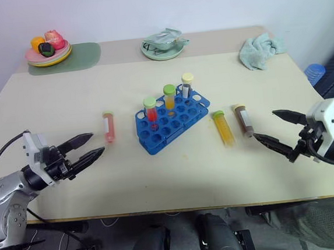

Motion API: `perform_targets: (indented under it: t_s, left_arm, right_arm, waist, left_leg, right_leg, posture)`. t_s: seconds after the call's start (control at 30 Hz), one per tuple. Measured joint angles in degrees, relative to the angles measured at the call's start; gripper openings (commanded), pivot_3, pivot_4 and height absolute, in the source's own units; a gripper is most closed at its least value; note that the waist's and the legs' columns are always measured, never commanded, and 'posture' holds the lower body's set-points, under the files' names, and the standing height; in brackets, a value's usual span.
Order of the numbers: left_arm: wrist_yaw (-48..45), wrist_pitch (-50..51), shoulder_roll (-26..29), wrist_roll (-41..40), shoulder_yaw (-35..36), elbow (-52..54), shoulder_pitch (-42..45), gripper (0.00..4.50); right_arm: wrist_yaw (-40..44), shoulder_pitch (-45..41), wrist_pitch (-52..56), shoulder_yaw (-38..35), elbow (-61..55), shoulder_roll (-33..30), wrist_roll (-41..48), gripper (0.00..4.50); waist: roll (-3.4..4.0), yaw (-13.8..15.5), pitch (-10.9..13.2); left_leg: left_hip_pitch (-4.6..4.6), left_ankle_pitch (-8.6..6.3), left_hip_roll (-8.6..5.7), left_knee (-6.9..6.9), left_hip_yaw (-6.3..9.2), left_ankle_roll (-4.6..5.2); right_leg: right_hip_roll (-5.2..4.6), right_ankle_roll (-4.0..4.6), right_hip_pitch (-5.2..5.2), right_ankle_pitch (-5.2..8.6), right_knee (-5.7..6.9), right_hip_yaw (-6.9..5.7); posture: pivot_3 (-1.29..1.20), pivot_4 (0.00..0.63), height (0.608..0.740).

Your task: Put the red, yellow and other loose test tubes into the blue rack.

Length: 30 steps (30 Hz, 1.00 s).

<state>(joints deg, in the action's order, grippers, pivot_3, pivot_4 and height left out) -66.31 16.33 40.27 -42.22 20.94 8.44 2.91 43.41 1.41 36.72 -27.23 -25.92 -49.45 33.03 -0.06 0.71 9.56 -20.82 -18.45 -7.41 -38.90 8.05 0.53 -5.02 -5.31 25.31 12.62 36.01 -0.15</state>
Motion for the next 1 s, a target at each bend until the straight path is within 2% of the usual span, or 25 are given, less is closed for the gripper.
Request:
perform_targets:
  t_s: [0.13, 0.23, 0.43, 0.73, 1.0]
  left_arm:
    - [-1.28, 2.66, -0.03, -1.58, -3.81, 1.91, 5.62, 3.11]
    - [-2.08, 3.30, -1.06, -1.63, -7.52, 3.14, 9.06, 3.11]
    - [-0.54, 2.92, -8.06, 3.61, -18.12, 1.93, 15.49, 3.11]
    - [-1.73, 0.53, -10.07, 10.81, -24.75, -4.11, 20.12, 3.11]
    - [-1.37, -1.04, -13.11, 15.57, -29.03, -5.62, 20.67, 3.11]
  right_arm:
    - [-5.65, -11.30, 9.07, 4.49, 4.96, -5.77, -2.04, 4.46]
    - [-6.10, -19.11, 14.92, 8.05, 10.56, -8.01, -2.28, 4.46]
    - [-5.91, -32.07, 22.25, 18.46, 26.21, -7.72, -4.89, 4.46]
    - [-5.02, -49.40, 27.17, 29.14, 46.24, -2.49, -11.59, 4.46]
    - [-0.21, -55.13, 29.96, 34.97, 49.98, -0.65, -13.98, 4.46]
  waist:
    - [0.05, 0.07, 0.05]
    - [0.04, 0.06, 0.05]
    - [0.02, 0.06, 0.06]
    - [0.08, -0.02, 0.09]
    - [0.08, 0.12, 0.09]
  left_leg:
    - [-0.06, 0.15, 0.00, 0.00, -0.03, -0.27]
    - [-0.08, 0.14, 0.01, 0.04, -0.04, -0.27]
    - [-0.30, 0.13, 0.00, 0.00, -0.05, -0.23]
    - [-0.55, 0.15, -0.01, -0.11, -0.09, -0.27]
    - [-0.63, 0.16, -0.04, -0.14, -0.08, -0.27]
  right_leg:
    - [-0.01, 0.01, 0.05, 0.00, -0.02, 0.02]
    - [0.00, 0.01, 0.05, 0.00, -0.08, 0.02]
    - [-0.01, 0.00, 0.21, -0.02, -0.15, 0.01]
    - [-0.01, -0.01, 0.48, -0.07, -0.04, 0.02]
    - [-0.02, -0.04, 0.56, -0.09, -0.02, 0.02]
  posture:
    - [0.00, 0.150, 0.740]
    - [0.00, 0.150, 0.740]
    - [0.00, 0.150, 0.740]
    - [0.00, 0.150, 0.740]
    - [0.00, 0.150, 0.740]
